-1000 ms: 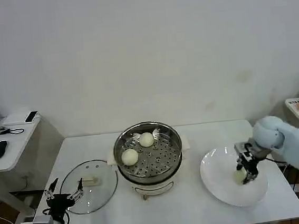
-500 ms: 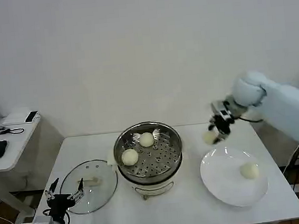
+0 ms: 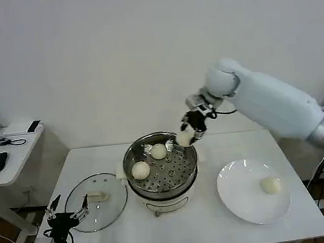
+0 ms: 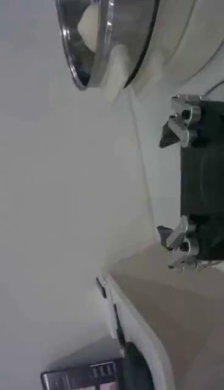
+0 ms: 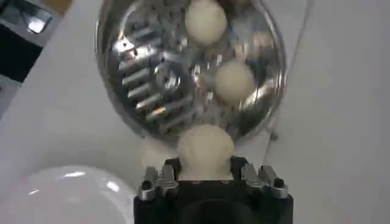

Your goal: Take steamed baozi put them in steamer then cover it.

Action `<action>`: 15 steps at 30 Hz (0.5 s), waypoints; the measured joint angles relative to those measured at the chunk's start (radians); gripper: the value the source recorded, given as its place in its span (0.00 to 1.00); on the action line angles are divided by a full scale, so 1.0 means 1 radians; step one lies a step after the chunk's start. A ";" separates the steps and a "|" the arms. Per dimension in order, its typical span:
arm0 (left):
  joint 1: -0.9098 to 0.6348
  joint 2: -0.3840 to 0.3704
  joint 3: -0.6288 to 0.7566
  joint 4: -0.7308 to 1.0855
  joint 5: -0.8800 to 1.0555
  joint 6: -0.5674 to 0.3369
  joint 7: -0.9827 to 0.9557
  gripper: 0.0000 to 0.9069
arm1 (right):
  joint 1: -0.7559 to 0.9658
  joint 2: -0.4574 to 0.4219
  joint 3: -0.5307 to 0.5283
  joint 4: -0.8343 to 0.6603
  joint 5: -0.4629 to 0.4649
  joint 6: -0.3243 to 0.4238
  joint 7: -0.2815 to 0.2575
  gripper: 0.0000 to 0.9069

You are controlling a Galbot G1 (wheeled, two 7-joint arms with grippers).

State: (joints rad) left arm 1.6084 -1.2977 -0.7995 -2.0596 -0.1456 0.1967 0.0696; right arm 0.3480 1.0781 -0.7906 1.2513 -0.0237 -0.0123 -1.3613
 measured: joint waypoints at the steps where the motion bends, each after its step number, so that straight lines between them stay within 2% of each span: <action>1: 0.003 -0.002 -0.001 -0.003 0.001 0.000 0.000 1.00 | 0.000 0.007 -0.005 -0.001 -0.006 0.020 0.000 0.62; 9: 0.016 -0.007 -0.012 -0.023 0.009 -0.002 -0.002 1.00 | -0.013 0.046 -0.051 0.033 -0.076 0.156 0.009 0.62; 15: 0.022 -0.012 -0.015 -0.039 0.012 -0.001 -0.002 1.00 | -0.024 0.076 -0.084 0.080 -0.122 0.221 0.022 0.62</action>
State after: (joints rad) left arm 1.6300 -1.3095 -0.8148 -2.0985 -0.1335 0.1955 0.0672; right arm 0.3236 1.1545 -0.8747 1.3313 -0.1456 0.2085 -1.3393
